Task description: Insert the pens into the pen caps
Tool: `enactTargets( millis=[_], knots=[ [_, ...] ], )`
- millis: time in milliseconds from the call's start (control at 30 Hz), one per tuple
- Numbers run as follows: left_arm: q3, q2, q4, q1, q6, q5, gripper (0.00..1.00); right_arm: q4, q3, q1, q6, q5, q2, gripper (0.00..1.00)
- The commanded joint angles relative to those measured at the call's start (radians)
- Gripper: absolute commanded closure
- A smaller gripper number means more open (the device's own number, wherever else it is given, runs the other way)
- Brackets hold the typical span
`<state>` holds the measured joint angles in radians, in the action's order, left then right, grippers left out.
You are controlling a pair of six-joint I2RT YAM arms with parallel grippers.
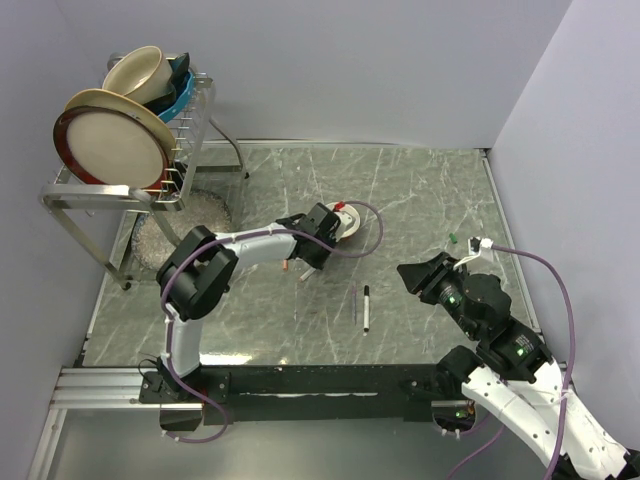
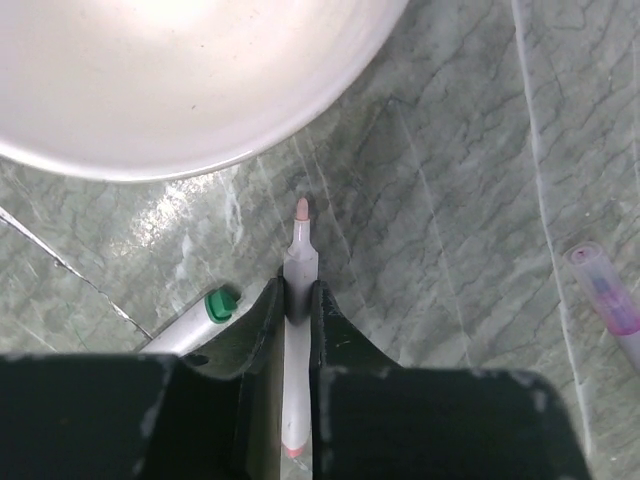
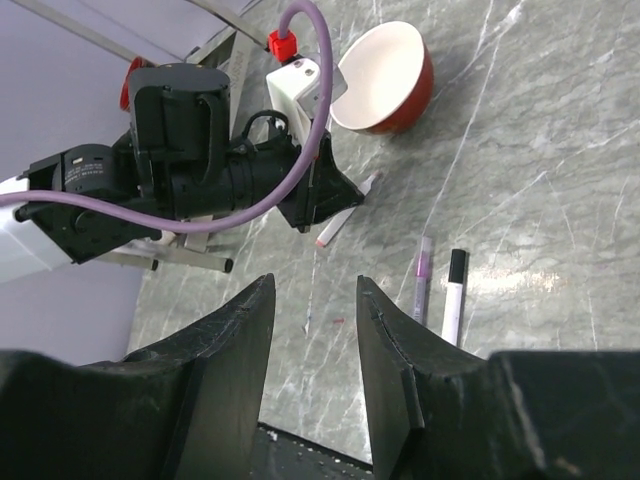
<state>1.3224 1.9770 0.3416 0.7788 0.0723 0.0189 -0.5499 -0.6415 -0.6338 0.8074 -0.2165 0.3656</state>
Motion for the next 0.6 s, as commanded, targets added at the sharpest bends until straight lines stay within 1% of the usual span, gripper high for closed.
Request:
enactTargets(
  millis=[0,167,267,300,367,400,467,500,567],
  knots=[
    [-0.064,-0.016,0.002,0.007,0.061,-0.04,0.99,0.028,-0.037,0.005,0.013,0.028,-0.002,0.54],
    [-0.08,-0.079,0.002,0.007,0.141,-0.086,0.99,0.091,0.015,0.003,0.038,0.12,-0.014,0.52],
    [-0.08,-0.142,0.017,0.007,0.196,-0.106,0.99,0.175,0.078,0.005,0.075,0.207,-0.017,0.5],
    [-0.077,-0.159,0.022,0.007,0.21,-0.105,0.99,0.241,0.098,0.003,0.099,0.241,-0.017,0.46],
    [-0.074,-0.213,0.034,0.007,0.247,-0.108,0.99,0.293,0.157,0.003,0.13,0.301,-0.011,0.42],
    [-0.074,-0.231,0.036,0.007,0.259,-0.128,0.99,0.345,0.173,0.003,0.156,0.313,-0.01,0.39],
    [-0.074,-0.283,0.033,0.007,0.305,-0.149,0.99,0.392,0.216,0.003,0.173,0.341,-0.001,0.39],
    [-0.08,-0.3,0.025,0.007,0.323,-0.184,0.99,0.431,0.226,0.003,0.179,0.347,0.006,0.39],
    [-0.095,-0.366,-0.019,0.007,0.386,-0.214,0.99,0.465,0.241,0.003,0.182,0.364,0.028,0.39]
  ],
)
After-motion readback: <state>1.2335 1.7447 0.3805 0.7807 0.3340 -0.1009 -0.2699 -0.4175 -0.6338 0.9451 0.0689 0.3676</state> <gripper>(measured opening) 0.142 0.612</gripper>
